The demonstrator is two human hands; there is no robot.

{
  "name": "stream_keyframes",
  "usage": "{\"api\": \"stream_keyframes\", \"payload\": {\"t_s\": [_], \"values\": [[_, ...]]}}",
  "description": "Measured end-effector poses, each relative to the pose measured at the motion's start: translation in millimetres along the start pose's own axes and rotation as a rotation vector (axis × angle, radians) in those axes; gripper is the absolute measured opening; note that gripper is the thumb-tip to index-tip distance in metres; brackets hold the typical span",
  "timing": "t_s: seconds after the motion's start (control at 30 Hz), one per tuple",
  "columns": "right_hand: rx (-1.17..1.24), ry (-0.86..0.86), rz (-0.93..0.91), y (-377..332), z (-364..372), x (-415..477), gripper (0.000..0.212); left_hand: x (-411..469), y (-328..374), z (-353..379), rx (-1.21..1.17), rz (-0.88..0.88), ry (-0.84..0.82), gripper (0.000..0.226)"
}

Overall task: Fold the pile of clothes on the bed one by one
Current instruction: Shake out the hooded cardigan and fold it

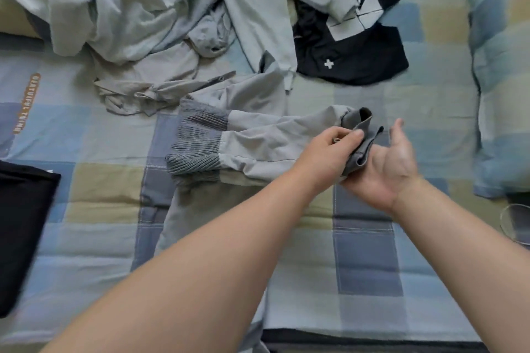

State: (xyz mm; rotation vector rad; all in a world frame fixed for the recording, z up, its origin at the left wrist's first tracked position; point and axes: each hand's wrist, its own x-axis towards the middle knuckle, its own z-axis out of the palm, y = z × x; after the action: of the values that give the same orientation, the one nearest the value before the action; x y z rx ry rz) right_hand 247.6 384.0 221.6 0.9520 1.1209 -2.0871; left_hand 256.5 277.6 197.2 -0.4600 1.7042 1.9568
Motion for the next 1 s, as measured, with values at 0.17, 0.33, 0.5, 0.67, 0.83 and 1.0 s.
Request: {"api": "stream_keyframes", "payload": {"t_s": [0.17, 0.33, 0.5, 0.67, 0.83, 1.0], "values": [[-0.011, -0.06, 0.005, -18.8, -38.1, -4.5, 0.109, 7.6, 2.3, 38.9, -0.001, -0.039, 0.022, 0.024], [-0.081, -0.165, 0.029, -10.3, -26.1, 2.2, 0.104, 5.1, 7.2, 15.9, -0.161, -0.096, 0.122, 0.094], [-0.148, -0.263, 0.109, 24.6, 23.8, 24.2, 0.089, -0.7, -2.5, -66.2, -0.272, -0.106, 0.117, 0.053], [-0.325, -0.247, 0.167, 71.7, 90.9, 51.2, 0.068, 1.4, -24.8, -171.2, 0.141, -0.117, 0.45, 0.04], [-1.115, 0.111, -0.375, 104.5, 99.2, 94.6, 0.031, 7.1, -60.3, -236.1, 0.596, -0.209, 0.616, 0.055], [-1.756, 0.244, -0.372, 136.2, 50.0, 134.9, 0.056, 16.5, -99.6, -212.7, 1.142, 0.288, 0.506, 0.052]]}}
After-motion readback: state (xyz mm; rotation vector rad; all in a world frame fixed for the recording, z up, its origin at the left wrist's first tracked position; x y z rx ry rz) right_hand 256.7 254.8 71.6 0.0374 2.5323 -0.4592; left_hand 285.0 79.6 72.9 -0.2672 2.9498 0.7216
